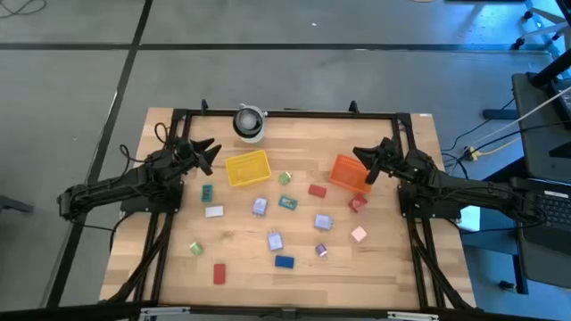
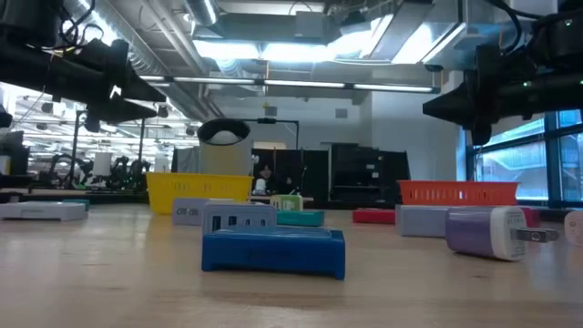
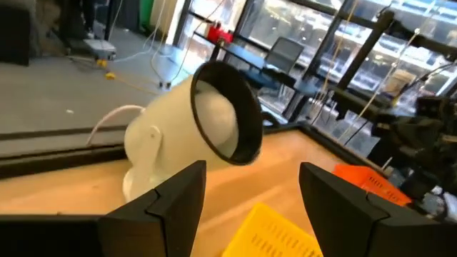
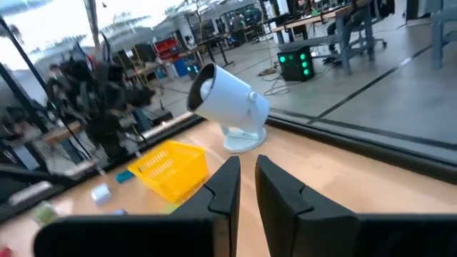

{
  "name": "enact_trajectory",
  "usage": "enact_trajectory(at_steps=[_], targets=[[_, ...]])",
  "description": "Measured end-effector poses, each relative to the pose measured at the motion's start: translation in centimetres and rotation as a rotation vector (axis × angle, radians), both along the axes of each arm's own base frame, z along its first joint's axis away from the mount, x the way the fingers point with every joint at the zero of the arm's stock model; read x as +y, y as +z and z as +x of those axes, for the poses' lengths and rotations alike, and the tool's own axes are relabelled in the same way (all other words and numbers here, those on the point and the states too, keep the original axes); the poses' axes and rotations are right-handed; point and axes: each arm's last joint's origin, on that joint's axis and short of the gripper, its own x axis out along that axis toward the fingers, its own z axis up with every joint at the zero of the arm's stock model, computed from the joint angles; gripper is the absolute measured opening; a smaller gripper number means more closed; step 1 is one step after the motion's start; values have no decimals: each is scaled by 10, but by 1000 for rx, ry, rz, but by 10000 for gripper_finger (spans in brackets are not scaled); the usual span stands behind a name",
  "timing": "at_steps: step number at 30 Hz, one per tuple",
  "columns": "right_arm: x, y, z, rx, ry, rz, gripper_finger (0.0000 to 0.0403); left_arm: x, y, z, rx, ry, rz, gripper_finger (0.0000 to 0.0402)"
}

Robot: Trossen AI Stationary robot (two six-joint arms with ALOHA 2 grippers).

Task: Pick & Place Office items
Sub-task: Put the pink charger adapter into the orange bin

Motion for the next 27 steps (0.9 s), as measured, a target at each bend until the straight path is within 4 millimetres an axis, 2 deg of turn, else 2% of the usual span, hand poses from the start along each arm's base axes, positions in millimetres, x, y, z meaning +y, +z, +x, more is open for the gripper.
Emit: enact_trajectory(at_steps=[7,13,18,20,24,27], targets=[[-1,0,0,27,-37,-54,48,3,0,-3,-21,143,-12,222],[-1,0,-1,23,-43,-47,48,3,1,-3,-41,151,-26,222],[0,1,0,14,4,-33,49,1,1,-1,-1,70,13,222],[1,9,2,-4,68,-54,53,0,2,0,1,-6,31,222],[2,41,6,-70,64,-137,74,-3,9,3,-41,-136,85,222],[3,52,8,17,51,-249,96,-4,13,3,-55,-171,134,222]])
